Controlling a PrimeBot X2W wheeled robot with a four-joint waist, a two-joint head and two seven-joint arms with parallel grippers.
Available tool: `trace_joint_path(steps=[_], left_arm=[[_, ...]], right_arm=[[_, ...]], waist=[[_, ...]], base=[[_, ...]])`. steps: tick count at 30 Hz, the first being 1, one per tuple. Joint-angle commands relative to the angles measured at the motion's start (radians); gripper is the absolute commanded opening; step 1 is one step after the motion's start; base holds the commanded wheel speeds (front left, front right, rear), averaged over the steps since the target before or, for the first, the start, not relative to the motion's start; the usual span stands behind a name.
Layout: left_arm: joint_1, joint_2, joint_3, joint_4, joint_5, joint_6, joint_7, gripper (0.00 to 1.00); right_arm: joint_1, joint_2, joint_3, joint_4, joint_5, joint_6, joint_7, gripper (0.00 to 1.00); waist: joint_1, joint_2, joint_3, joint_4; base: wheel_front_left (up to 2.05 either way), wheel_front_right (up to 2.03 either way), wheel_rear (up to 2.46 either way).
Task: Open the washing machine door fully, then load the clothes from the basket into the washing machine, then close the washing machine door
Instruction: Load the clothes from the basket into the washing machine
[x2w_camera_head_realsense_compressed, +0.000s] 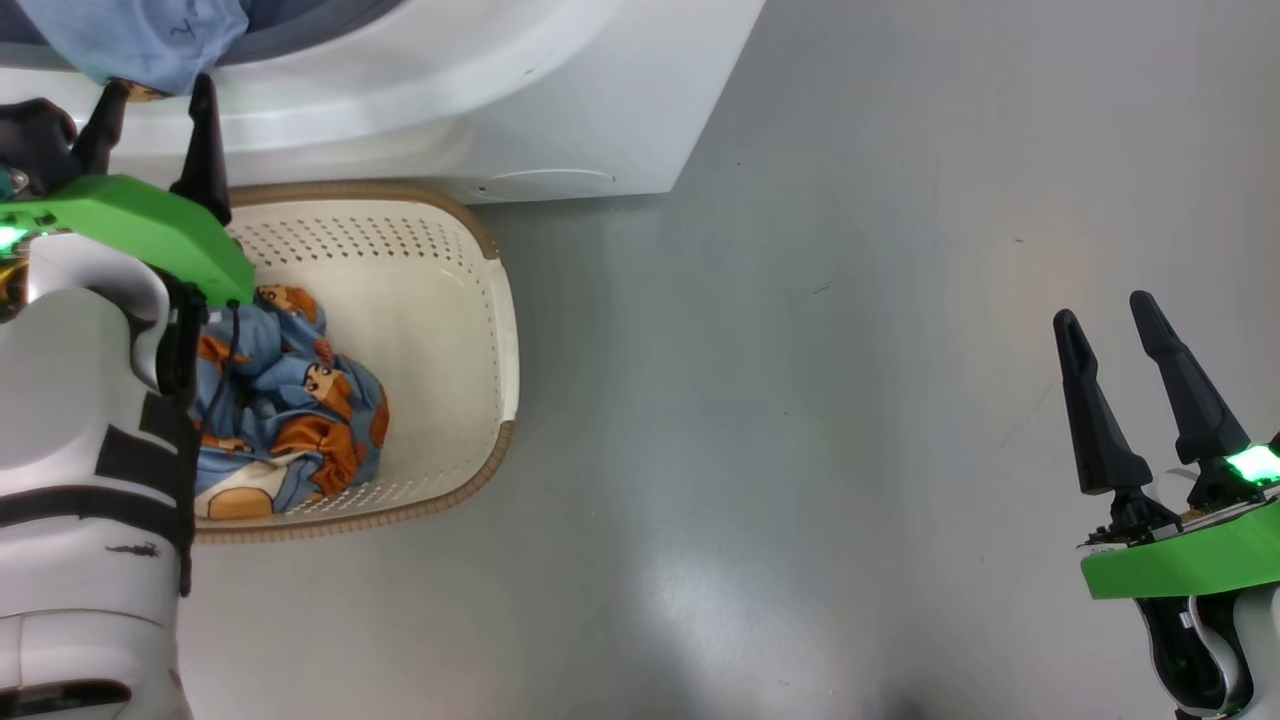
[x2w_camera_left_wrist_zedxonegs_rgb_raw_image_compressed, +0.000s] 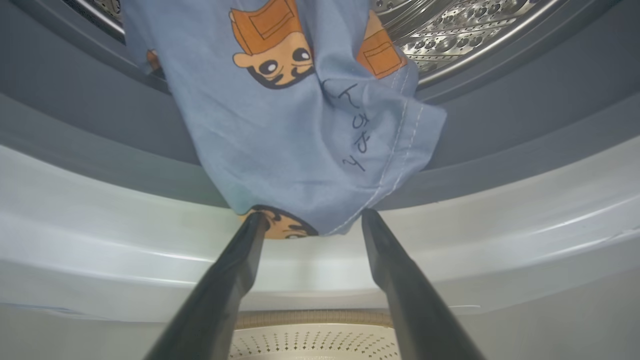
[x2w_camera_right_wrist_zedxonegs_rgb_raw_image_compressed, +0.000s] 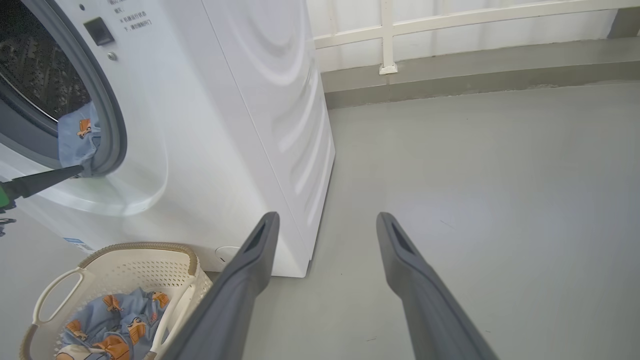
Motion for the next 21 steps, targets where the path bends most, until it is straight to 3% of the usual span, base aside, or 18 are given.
trace_joint_path(steps=[1, 3, 8, 11, 13, 16, 21], left_arm=[[-0.010, 0.053, 0.012, -0.018, 0.010, 0.011, -0.006, 1.00], [-0.011, 0.056, 0.014, -0.021, 0.008, 0.014, -0.006, 0.97], [-0.007, 0.055, 0.018, -0.031, 0.003, 0.018, -0.006, 0.47], [-0.004, 0.055, 0.018, -0.039, 0.002, 0.018, -0.006, 0.38], [-0.002, 0.055, 0.018, -0.046, 0.001, 0.018, -0.006, 0.19], [-0.001, 0.052, 0.017, -0.065, 0.002, 0.019, -0.006, 0.00], [0.004, 0.047, 0.013, -0.122, 0.008, 0.015, -0.006, 0.00]], right_arm=[[0.014, -0.012, 0.018, -0.019, 0.000, 0.003, -0.005, 1.00], [0.013, -0.011, 0.019, -0.018, 0.001, 0.003, -0.005, 1.00], [0.014, -0.009, 0.021, -0.016, 0.000, 0.003, -0.005, 1.00], [0.015, -0.008, 0.021, -0.016, 0.000, 0.003, -0.005, 1.00], [0.015, -0.007, 0.020, -0.016, 0.000, 0.003, -0.005, 1.00], [0.016, -0.007, 0.019, -0.017, 0.000, 0.003, -0.005, 1.00], [0.016, -0.003, 0.019, -0.019, 0.001, 0.003, -0.005, 1.00]], waist=[[-0.0001, -0.0001, 0.000, -0.003], [-0.0001, -0.0001, 0.001, -0.006], [-0.0001, -0.0001, -0.003, -0.011], [-0.0001, -0.0001, -0.004, -0.013], [-0.0001, -0.0001, -0.004, -0.012], [-0.0001, -0.0001, -0.004, -0.011], [-0.0001, -0.0001, -0.003, -0.009]], base=[[0.00, 0.00, 0.00], [0.00, 0.00, 0.00], [0.00, 0.00, 0.00], [0.00, 0.00, 0.00], [0.00, 0.00, 0.00], [0.00, 0.00, 0.00], [0.00, 0.00, 0.00]])
